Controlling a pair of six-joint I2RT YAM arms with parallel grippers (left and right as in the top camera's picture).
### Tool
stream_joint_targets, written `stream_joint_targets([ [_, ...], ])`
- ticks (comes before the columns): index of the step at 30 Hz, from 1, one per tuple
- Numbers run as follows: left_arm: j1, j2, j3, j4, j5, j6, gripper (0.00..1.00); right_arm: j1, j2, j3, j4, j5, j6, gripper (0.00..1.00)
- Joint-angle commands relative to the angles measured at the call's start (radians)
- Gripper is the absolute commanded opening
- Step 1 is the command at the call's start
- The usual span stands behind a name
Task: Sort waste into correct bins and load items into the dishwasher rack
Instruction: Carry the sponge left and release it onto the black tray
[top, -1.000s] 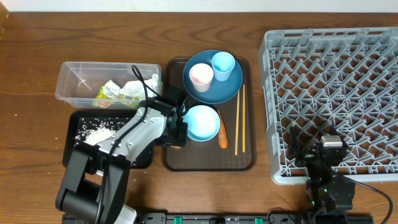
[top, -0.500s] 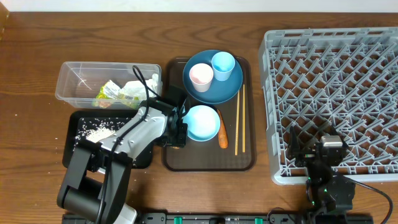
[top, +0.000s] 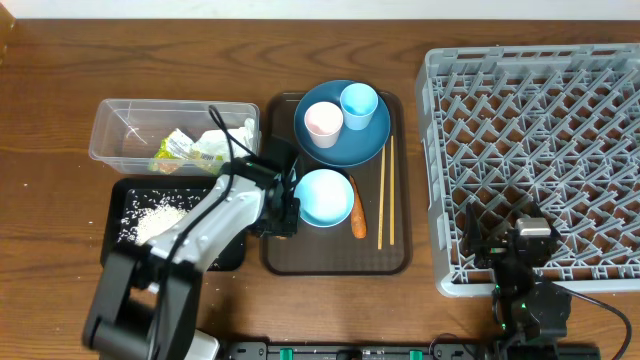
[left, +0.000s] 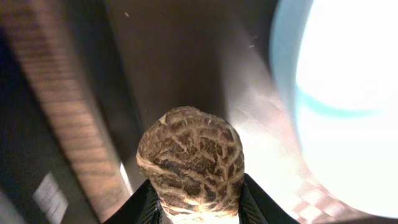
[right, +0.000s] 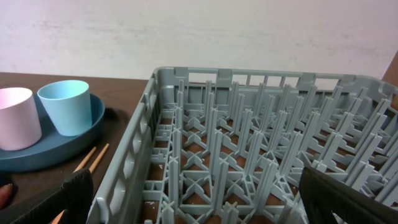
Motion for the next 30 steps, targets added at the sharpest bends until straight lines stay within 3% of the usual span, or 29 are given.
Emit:
stream_joint_targets([
  [1, 0.001, -0.095, 0.024, -0.018, -0.009, 0.006, 0.34, -0.007, -0.003, -0.002, -0.003, -0.005, -0.008, 0.99],
  [7, 0.065, -0.231, 0.025, -0.07, -0.036, 0.005, 0.34, -0.007, -0.003, -0.002, -0.003, -0.005, -0.008, 0.99],
  [13, 0.237, -0.296, 0.025, -0.088, -0.114, -0.025, 0.34, -0.007, -0.003, -0.002, -0.003, -0.005, -0.008, 0.99],
  [23, 0.474, -0.229, -0.003, -0.058, -0.115, -0.039, 0.34, -0.007, -0.003, -0.002, -0.003, -0.005, -0.008, 0.99],
  [30, 0.57, -0.112, -0.045, 0.042, -0.137, -0.043, 0.34, -0.007, -0.003, -0.002, -0.003, -0.005, -0.008, 0.99],
])
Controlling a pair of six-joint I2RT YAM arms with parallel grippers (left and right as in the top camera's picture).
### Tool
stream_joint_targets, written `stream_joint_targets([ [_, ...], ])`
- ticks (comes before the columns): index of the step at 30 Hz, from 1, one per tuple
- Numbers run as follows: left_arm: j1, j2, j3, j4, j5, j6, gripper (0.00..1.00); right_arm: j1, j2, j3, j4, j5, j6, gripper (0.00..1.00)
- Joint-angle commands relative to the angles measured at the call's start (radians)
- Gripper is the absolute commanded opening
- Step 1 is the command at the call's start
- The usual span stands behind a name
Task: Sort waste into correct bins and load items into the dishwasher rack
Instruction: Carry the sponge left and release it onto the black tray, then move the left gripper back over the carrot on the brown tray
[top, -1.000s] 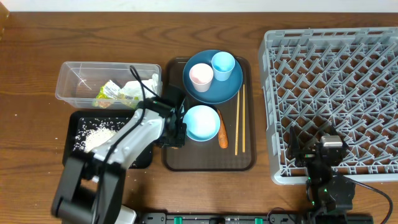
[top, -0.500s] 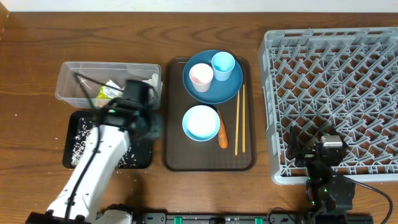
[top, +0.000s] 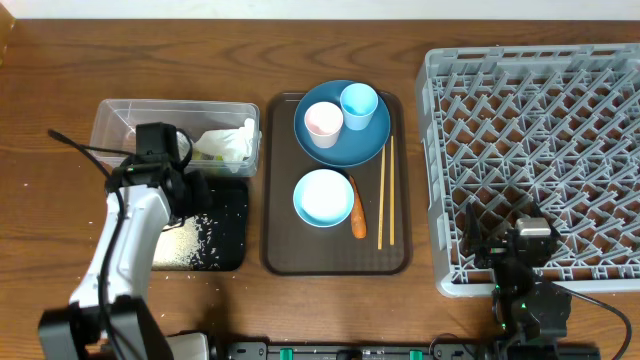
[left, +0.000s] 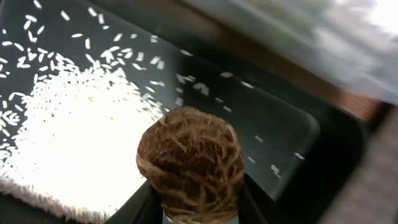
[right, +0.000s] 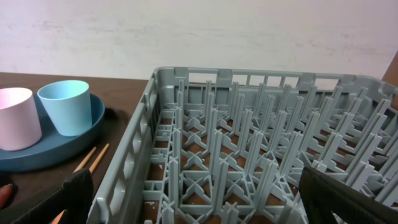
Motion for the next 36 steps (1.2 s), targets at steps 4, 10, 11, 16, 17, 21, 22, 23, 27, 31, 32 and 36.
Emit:
stream_joint_targets([
  [4, 0.054, 0.086, -0.021, 0.025, -0.023, -0.009, 0.34, -0.007, -0.003, -0.002, -0.003, -0.005, -0.008, 0.99],
  [10, 0.065, 0.087, -0.021, 0.029, -0.023, -0.009, 0.41, -0.007, -0.003, -0.002, -0.003, -0.005, -0.008, 0.99],
  [11, 0.065, 0.087, -0.021, 0.028, -0.023, -0.009, 0.47, -0.007, -0.003, -0.002, -0.003, -0.005, -0.008, 0.99],
  [16, 0.065, 0.085, -0.02, 0.027, -0.023, -0.008, 0.62, -0.007, -0.003, -0.002, -0.003, -0.005, -0.008, 0.99],
  [17, 0.065, 0.083, -0.019, 0.025, -0.023, -0.008, 0.62, -0.007, -0.003, -0.002, -0.003, -0.005, -0.008, 0.99],
  [21, 0.065, 0.049, 0.023, -0.03, -0.023, -0.005, 0.63, -0.007, -0.003, -0.002, -0.003, -0.005, -0.008, 0.99],
  [22, 0.063, 0.032, 0.04, -0.053, -0.017, -0.005, 0.63, -0.007, -0.003, -0.002, -0.003, -0.005, -0.008, 0.99],
  [23, 0.061, 0.011, 0.056, -0.071, 0.004, -0.005, 0.63, -0.007, -0.003, -0.002, -0.003, -0.005, -0.008, 0.99],
  [27, 0.025, -0.099, 0.08, -0.084, 0.161, 0.001, 0.63, -0.007, -0.003, -0.002, -0.003, -0.005, -0.008, 0.99],
  [31, -0.097, -0.199, 0.08, -0.087, 0.191, 0.023, 0.62, -0.007, -0.003, -0.002, -0.003, -0.005, -0.008, 0.99],
  [32, -0.145, -0.216, 0.08, -0.087, 0.191, 0.024, 0.61, -0.007, -0.003, -0.002, -0.003, -0.005, -0.008, 0.99],
  [36, -0.333, -0.229, 0.08, -0.06, 0.191, 0.024, 0.51, -0.007, -0.003, -0.002, -0.003, -0.005, -0.008, 0.99],
])
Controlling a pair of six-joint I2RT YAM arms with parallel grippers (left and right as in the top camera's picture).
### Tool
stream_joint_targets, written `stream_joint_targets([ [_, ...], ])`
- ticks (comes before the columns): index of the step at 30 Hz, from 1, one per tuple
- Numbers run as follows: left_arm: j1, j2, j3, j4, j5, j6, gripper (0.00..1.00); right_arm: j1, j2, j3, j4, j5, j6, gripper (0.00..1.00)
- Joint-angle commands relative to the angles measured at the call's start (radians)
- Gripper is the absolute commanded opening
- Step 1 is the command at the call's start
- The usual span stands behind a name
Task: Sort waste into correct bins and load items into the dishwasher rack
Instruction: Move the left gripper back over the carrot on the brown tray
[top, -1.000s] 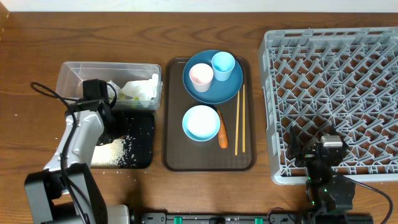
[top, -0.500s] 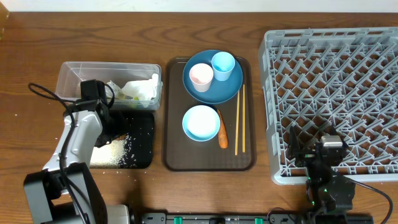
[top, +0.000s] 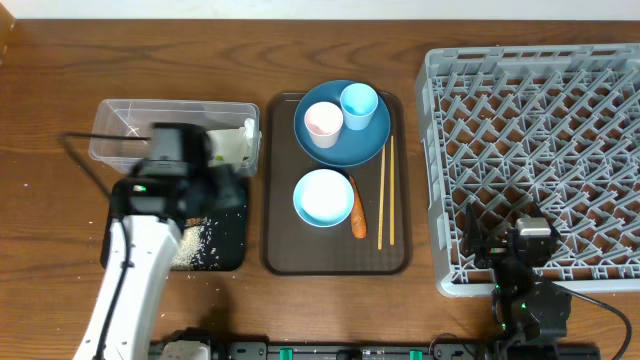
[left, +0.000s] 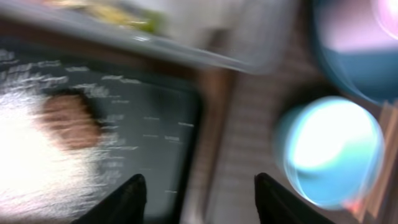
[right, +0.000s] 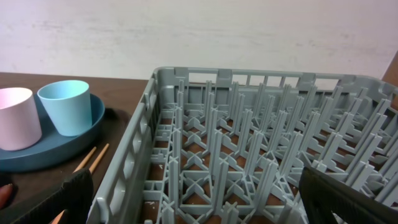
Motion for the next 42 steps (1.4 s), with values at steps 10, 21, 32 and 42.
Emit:
stream_joint_targets([
  [10, -0.448, 0.129, 0.018, 0.283, 0.026, 0.018, 0.13, -0.007, -0.003, -0.002, -0.003, -0.005, -0.008, 0.99],
  [21, -0.529, 0.315, 0.018, 0.325, -0.032, 0.061, 0.09, -0.007, -0.003, -0.002, -0.003, -0.005, -0.008, 0.99],
  [32, -0.428, 0.388, 0.016, 0.258, -0.171, 0.115, 0.09, -0.007, -0.003, -0.002, -0.003, -0.005, -0.008, 0.99],
  [42, -0.311, 0.42, 0.016, 0.262, -0.21, 0.129, 0.09, -0.007, -0.003, -0.002, -0.003, -0.005, -0.008, 0.99],
])
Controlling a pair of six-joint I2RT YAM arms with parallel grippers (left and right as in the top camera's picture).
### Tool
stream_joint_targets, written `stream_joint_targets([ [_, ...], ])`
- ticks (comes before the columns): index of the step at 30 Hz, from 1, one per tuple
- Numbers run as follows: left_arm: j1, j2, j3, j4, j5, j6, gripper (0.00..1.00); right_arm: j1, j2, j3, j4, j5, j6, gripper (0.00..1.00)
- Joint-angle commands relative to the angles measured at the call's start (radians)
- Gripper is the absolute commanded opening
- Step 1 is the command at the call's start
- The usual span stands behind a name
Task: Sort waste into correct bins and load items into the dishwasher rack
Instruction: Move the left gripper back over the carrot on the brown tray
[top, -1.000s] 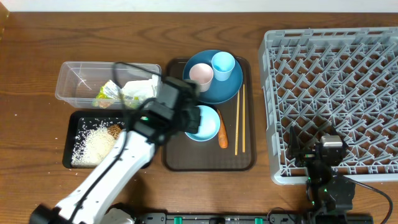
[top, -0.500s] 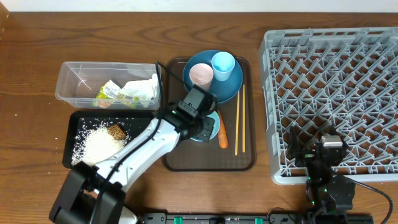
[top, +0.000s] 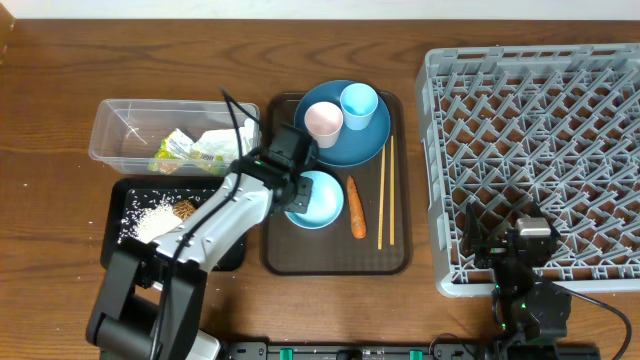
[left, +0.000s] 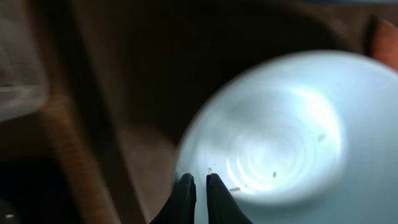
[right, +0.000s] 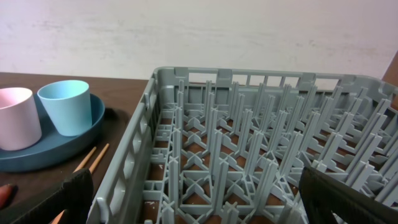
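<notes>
My left gripper is shut on the left rim of the light blue bowl, one finger inside and one outside. The bowl sits on the brown tray, next to a carrot. A brown mushroom lies by the rice in the black bin. Over the near left corner of the grey dishwasher rack, my right gripper stands open and holds nothing.
A blue plate at the back of the tray carries a pink cup and a blue cup. Chopsticks lie along the tray's right side. A clear bin holds wrappers behind the black bin.
My left gripper was open over the black bin's right edge with the mushroom lying on the rice. Now it is at the tray, shut on the bowl's rim. The right arm has not moved.
First my left gripper held the mushroom over the brown tray beside the bowl. Then it held it above the rice in the black bin. After that it was open with the mushroom left on the rice. Now it grips the bowl's rim.
</notes>
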Motion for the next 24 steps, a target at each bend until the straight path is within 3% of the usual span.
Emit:
stream_joint_targets([
  [1, 0.047, 0.009, 0.016, 0.001, -0.055, 0.021, 0.09, -0.007, -0.003, -0.002, -0.003, -0.005, -0.008, 0.99],
  [10, 0.102, -0.006, 0.031, 0.003, -0.084, 0.021, 0.09, -0.007, -0.003, -0.002, -0.003, -0.005, -0.008, 0.99],
  [15, 0.084, -0.076, 0.092, -0.05, -0.066, 0.019, 0.14, -0.007, -0.003, -0.002, -0.003, -0.005, -0.008, 0.99],
  [20, 0.035, -0.17, 0.15, -0.092, 0.085, 0.007, 0.15, -0.007, -0.003, -0.002, -0.003, -0.005, -0.008, 0.99],
  [24, -0.019, -0.203, 0.15, -0.049, 0.206, -0.08, 0.17, -0.007, -0.003, -0.002, -0.003, -0.005, -0.008, 0.99],
])
